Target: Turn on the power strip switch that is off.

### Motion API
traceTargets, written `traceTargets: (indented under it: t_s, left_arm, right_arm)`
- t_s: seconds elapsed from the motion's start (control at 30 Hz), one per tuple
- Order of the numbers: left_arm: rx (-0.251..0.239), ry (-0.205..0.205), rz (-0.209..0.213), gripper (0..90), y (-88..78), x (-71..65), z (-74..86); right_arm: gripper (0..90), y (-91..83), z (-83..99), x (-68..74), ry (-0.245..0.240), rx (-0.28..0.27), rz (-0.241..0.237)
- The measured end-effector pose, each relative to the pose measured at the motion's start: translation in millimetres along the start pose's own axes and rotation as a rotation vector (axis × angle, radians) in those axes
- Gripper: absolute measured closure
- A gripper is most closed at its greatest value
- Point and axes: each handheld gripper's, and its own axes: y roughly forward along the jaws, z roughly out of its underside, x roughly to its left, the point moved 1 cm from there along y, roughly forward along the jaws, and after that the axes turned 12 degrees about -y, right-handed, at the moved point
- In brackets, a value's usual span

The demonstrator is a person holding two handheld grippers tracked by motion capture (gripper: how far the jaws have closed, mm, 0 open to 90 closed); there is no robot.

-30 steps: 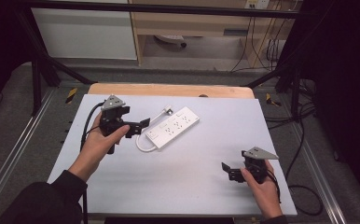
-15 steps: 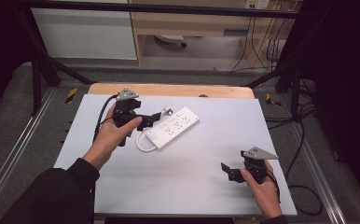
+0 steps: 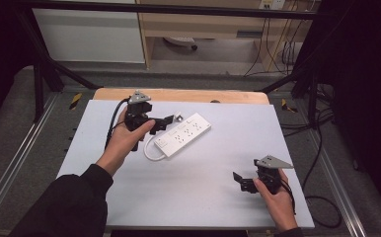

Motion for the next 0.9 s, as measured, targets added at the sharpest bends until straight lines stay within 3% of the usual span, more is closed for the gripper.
traceTargets:
  t_s: [0.13,0.4,0.9]
  left_arm:
    - [0.007,0.014,-0.003,7.0,-0.5,1.0,-4.7]
    - [0.007,-0.001,-0.016,7.0,11.9,4.2,-8.0]
    - [0.02,0.013,-0.028,7.3,49.2,-4.7,-6.1]
  right_arm:
    - [2.8,2.9,-1.0,1.6,-0.006,0.005,0.002]
    - [3.0,3.1,1.3,0.7,0.008,0.015,0.003]
    - [3.1,3.1,-0.4,1.6,0.003,0.004,-0.016]
